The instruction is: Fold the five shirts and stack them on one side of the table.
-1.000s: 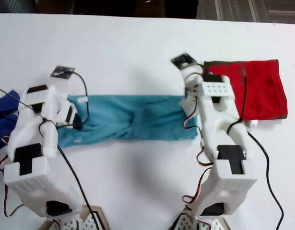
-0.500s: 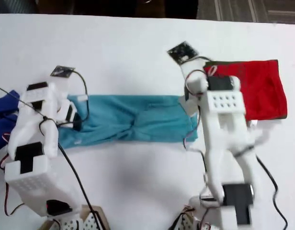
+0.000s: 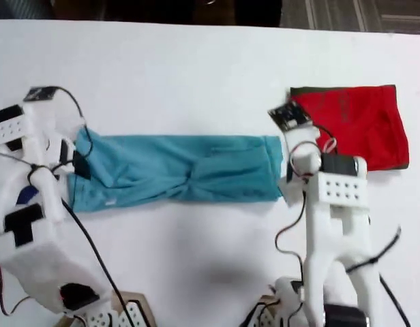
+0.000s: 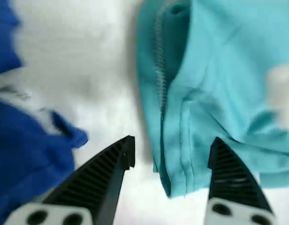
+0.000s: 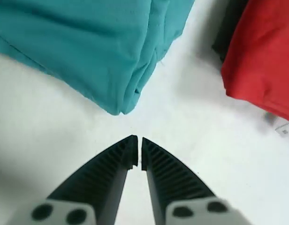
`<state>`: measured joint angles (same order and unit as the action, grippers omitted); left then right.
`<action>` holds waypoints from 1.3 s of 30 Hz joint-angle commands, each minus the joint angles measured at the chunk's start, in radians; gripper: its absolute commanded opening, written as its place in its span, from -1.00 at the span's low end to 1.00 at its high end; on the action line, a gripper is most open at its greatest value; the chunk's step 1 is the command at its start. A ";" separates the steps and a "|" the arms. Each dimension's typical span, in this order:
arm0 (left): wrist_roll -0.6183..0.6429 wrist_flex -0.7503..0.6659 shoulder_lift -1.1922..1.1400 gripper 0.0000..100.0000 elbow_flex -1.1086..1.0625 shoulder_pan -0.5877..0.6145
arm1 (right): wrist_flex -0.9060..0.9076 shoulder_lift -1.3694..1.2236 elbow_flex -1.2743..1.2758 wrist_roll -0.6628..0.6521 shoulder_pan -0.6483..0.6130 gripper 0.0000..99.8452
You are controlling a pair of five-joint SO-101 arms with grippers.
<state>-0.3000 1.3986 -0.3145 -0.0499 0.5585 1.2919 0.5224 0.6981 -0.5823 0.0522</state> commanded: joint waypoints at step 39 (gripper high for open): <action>-0.012 0.241 -0.262 -0.95 0.361 0.020 | -0.394 0.545 0.802 -0.123 0.303 -0.96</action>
<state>-0.2831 1.5535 -0.5984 0.1926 0.4818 0.9114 1.0457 1.5052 -0.7066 0.3514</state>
